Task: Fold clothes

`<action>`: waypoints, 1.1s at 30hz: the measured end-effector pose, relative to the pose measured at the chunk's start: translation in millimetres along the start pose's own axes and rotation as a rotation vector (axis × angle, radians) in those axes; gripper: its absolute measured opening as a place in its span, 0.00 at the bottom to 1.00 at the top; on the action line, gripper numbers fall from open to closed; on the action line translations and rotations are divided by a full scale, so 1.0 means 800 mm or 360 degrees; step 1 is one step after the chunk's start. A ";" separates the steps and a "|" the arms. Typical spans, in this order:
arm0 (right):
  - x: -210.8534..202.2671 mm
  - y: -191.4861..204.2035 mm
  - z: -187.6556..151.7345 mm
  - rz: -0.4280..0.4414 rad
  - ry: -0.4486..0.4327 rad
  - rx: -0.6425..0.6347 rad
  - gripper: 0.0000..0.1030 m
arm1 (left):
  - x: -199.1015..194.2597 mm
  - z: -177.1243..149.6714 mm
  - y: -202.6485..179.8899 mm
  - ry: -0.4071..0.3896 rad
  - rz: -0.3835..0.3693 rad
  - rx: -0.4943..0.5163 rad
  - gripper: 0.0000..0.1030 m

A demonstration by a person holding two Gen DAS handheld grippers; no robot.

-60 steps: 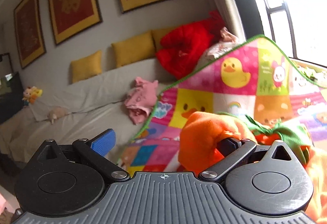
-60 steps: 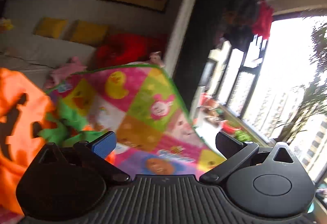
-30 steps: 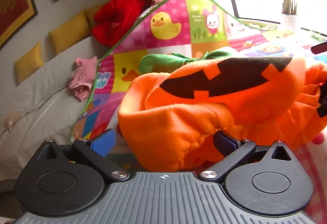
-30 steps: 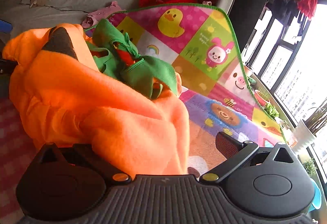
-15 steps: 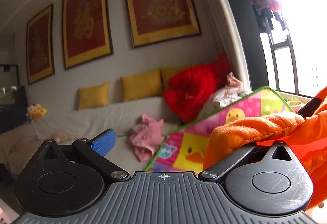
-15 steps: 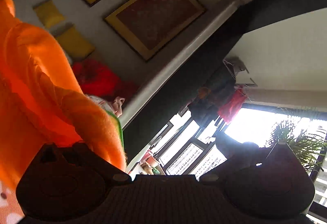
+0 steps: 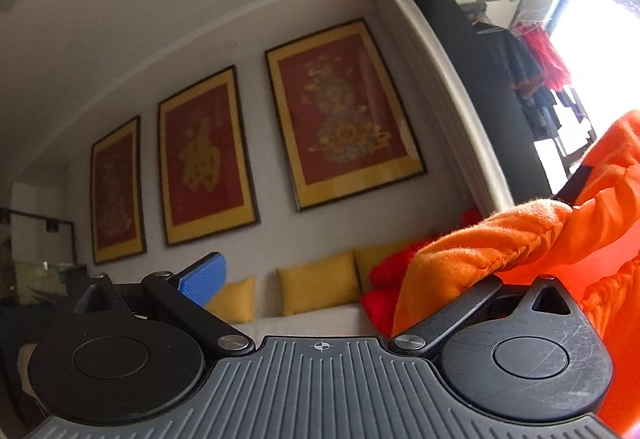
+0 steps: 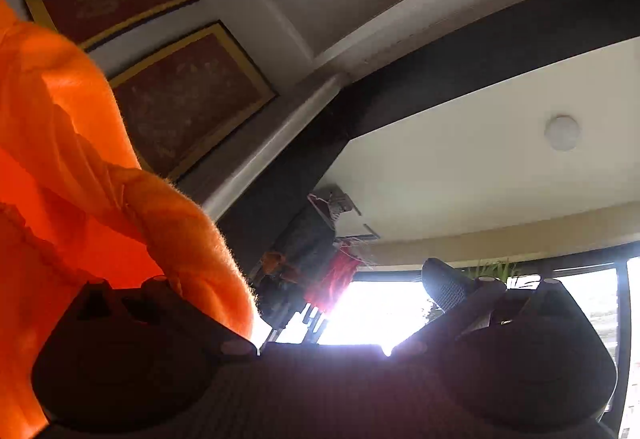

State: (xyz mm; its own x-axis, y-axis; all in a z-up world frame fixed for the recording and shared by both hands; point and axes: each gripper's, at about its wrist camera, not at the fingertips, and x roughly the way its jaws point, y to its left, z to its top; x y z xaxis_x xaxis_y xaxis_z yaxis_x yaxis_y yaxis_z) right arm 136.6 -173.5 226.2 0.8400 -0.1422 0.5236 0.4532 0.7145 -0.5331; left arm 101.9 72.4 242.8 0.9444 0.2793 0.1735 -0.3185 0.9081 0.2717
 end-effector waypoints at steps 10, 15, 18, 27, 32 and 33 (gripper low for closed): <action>-0.240 0.018 -0.173 0.1504 0.0973 -0.0173 1.00 | -0.124 -0.248 -0.054 0.1325 -0.1102 0.0300 1.00; -0.235 -0.022 -0.182 0.1572 0.1140 0.0186 1.00 | -0.150 -0.252 -0.045 0.1298 -0.1314 0.0277 1.00; -0.212 -0.042 -0.176 0.1591 0.1166 0.0511 1.00 | -0.145 -0.219 -0.028 0.1137 -0.1319 0.0130 1.00; -0.086 0.014 -0.200 0.1584 0.1333 0.1630 1.00 | -0.026 -0.179 -0.063 0.0826 -0.0973 -0.0523 1.00; -0.093 0.114 -0.206 0.1539 0.1319 0.1112 1.00 | 0.009 -0.229 -0.114 0.0922 -0.0878 -0.0386 1.00; -0.098 0.128 -0.215 0.1560 0.1365 0.1073 1.00 | 0.015 -0.243 -0.119 0.1008 -0.0897 -0.0391 1.00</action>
State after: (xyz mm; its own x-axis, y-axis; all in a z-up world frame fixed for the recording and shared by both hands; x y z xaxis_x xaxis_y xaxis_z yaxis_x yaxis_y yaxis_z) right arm 168.2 -207.1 16.2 0.7481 0.3954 -0.5329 -0.4109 0.9066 0.0959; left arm 159.5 49.6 34.7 0.8467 -0.1763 -0.5020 0.1663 0.9839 -0.0652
